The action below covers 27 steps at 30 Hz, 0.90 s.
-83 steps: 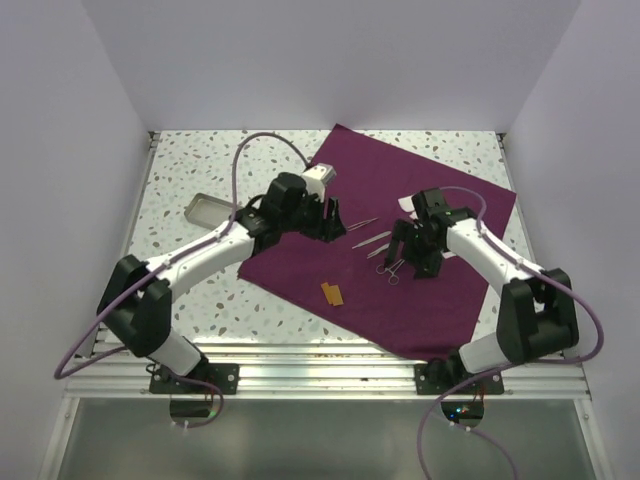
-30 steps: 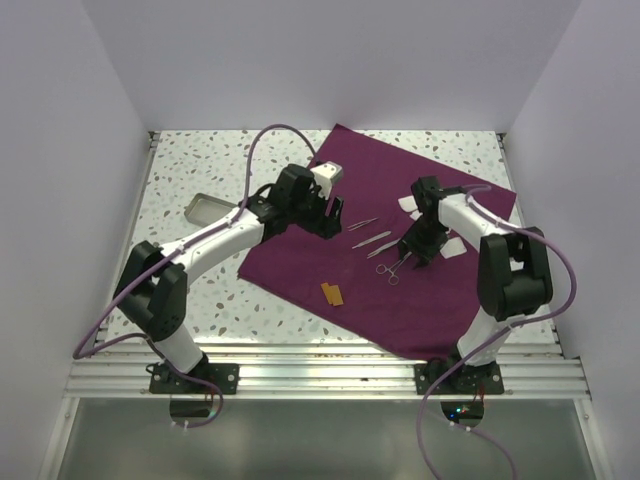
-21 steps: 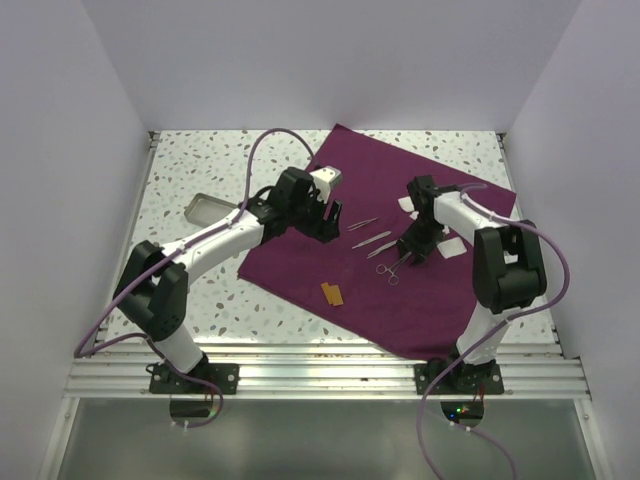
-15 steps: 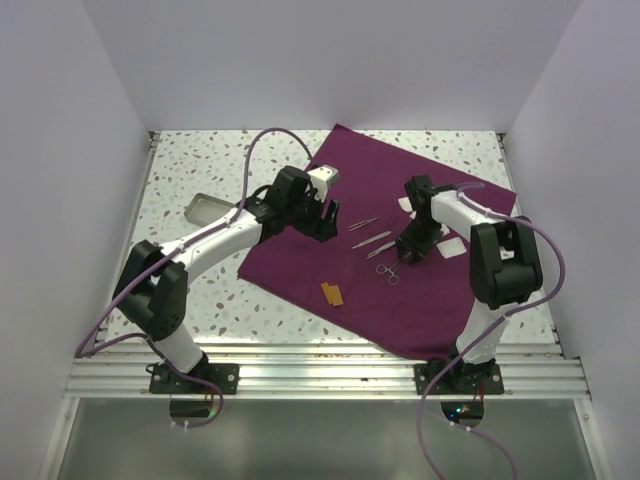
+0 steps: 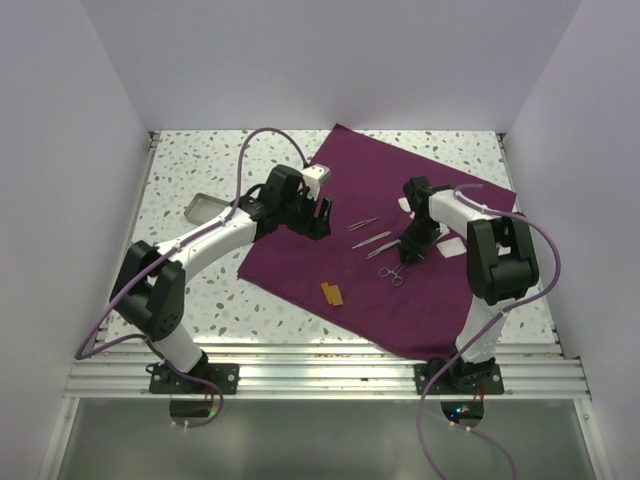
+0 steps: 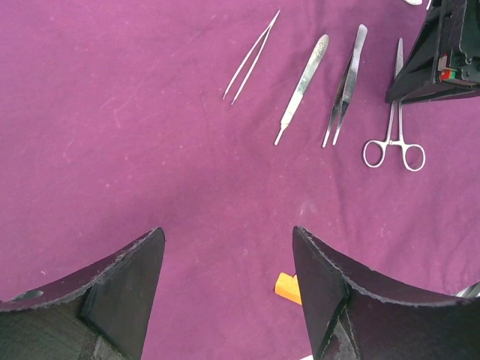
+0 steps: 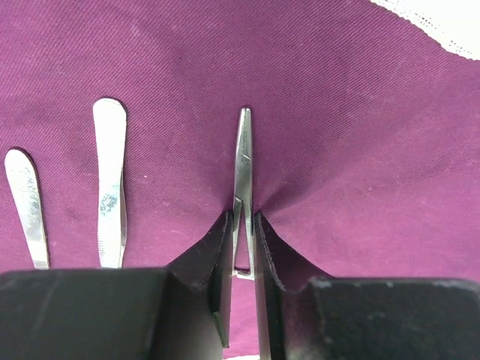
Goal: Prepare the surgical pack
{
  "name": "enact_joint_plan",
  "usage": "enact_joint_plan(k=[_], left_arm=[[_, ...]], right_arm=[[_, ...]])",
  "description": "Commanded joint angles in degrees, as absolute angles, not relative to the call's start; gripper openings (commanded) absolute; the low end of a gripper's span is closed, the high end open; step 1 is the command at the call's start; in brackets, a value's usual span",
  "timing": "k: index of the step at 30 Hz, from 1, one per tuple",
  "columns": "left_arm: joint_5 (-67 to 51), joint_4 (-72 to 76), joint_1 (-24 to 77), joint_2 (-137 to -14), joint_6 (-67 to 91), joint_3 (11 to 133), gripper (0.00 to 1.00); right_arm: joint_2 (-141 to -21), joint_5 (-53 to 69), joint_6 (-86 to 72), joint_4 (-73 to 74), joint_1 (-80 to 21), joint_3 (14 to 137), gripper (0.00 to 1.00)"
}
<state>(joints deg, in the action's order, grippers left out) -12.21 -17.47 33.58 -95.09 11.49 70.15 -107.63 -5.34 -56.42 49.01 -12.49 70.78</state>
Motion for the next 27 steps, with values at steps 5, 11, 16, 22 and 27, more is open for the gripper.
enact_joint_plan(k=[5, 11, 16, 22, 27], left_arm=[[-12.66, -17.75, 32.96, -91.67, 12.65, 69.17, 0.73], [-12.74, -18.19, 32.87, -91.85, 13.01, 69.96, 0.73], [-13.18, -18.63, 32.87, -92.20, 13.01, 71.01, 0.73], [-13.62, -19.95, 32.78, -92.90, 12.48, 71.81, 0.74], [-14.06, -20.48, 32.87, -92.73, 12.04, 72.16, 0.74]], right_arm=[[-106.79, -8.52, -55.55, 52.11, -13.71, 73.47, 0.15], [-106.79, -8.18, -54.85, 53.44, -13.80, 74.62, 0.04], [-105.82, -8.09, -54.23, 54.14, -14.06, 74.09, 0.00], [-105.64, -7.21, -53.00, 54.40, -13.98, 74.09, 0.01], [-105.65, -5.89, -50.72, 56.25, -13.98, 75.67, 0.04]])
